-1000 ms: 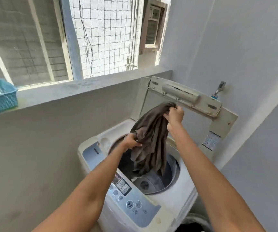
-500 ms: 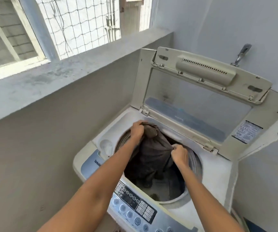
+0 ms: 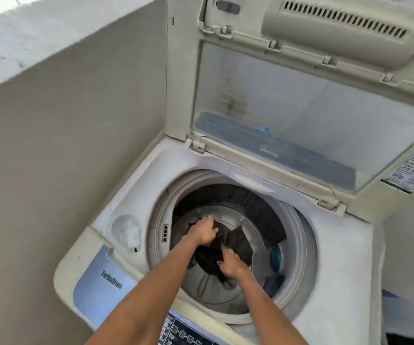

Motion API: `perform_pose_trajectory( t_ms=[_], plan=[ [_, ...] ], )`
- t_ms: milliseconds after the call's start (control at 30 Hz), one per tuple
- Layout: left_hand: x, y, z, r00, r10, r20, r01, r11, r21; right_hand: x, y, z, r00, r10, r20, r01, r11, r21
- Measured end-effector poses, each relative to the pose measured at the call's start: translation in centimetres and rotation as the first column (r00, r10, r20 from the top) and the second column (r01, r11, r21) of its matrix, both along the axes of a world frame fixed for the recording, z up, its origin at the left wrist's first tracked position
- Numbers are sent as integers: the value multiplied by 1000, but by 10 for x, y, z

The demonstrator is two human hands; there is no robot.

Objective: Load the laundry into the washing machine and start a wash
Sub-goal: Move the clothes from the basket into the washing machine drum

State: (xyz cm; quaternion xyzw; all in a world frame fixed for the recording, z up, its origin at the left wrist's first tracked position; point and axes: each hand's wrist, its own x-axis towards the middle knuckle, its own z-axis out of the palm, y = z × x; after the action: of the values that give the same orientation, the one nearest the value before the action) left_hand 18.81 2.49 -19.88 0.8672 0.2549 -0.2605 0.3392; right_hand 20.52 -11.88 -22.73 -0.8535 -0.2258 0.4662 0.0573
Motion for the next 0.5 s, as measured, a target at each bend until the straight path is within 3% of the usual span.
perform_pose_trajectory(
  t_ms=[100, 200, 267, 333, 500],
  plan=[
    [5, -9, 13, 980, 115, 165, -113, 993, -22, 5, -10, 28, 971, -159, 178, 129, 977, 170],
    [20, -36, 53, 914, 182, 363, -162, 983, -84, 19, -30, 79, 860, -412, 300, 266, 865, 427],
    [36, -67, 86, 831, 210, 515, -146, 976, -162, 28, -47, 116, 717, -625, 309, 338, 699, 630],
    [54, -108, 121, 748, 209, 630, -32, 959, -280, 38, -74, 149, 557, -800, 222, 369, 478, 797],
    [86, -223, 175, 690, 147, 709, 231, 884, -407, 67, -170, 199, 281, -957, -68, 367, 41, 929]
  ],
)
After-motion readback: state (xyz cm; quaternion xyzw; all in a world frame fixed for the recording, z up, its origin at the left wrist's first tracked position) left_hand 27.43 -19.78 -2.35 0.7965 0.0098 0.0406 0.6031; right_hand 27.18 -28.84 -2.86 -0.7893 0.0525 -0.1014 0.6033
